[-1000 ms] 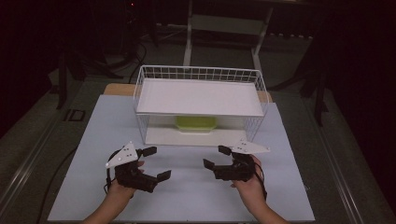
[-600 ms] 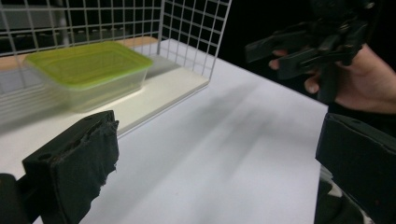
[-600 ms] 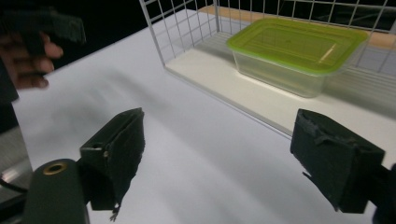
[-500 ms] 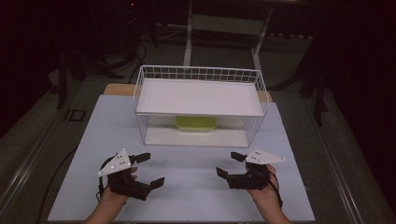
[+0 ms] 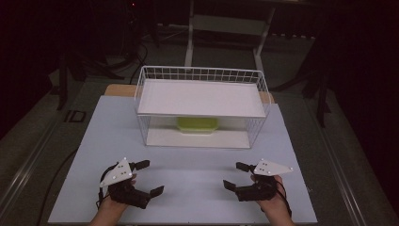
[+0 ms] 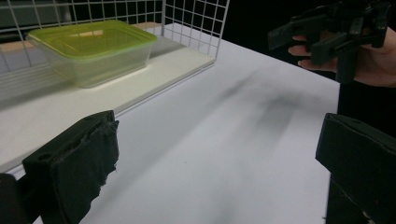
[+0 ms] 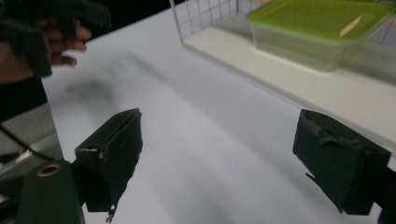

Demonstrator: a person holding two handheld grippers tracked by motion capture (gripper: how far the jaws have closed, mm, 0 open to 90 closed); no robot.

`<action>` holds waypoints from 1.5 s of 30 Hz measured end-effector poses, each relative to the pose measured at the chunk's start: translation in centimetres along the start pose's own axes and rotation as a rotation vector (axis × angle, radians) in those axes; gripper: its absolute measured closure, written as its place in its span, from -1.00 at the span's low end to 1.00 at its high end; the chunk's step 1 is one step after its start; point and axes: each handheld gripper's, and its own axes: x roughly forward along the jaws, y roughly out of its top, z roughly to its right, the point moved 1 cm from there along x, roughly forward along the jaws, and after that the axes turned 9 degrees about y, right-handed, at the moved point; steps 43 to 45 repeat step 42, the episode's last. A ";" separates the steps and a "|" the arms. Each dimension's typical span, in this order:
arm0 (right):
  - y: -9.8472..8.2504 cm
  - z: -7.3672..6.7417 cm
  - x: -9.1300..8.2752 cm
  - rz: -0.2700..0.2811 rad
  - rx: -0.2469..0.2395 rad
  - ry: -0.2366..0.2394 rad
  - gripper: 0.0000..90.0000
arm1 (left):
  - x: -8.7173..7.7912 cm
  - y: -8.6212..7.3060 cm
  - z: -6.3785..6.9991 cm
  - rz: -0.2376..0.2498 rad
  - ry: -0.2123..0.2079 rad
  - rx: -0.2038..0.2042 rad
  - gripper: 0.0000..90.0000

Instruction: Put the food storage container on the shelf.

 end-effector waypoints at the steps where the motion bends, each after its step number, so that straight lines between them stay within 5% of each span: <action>1: -0.4 0.3 0.2 -0.013 -0.003 0.018 -0.65 | 0.0 -0.1 -0.1 0.004 0.003 -0.007 -1.00; 15: -1.7 1.4 0.8 -0.051 -0.024 0.004 -0.64 | 0.8 -1.2 -0.4 -0.017 -0.002 -0.003 -1.00; 23: -2.0 1.9 0.9 -0.069 0.010 -0.008 -0.64 | 1.0 -1.3 -0.4 -0.015 -0.001 -0.025 -1.00; 45: -2.1 2.0 1.2 -0.081 0.015 -0.002 -0.63 | 1.2 -1.4 -0.6 -0.024 0.008 -0.009 -1.00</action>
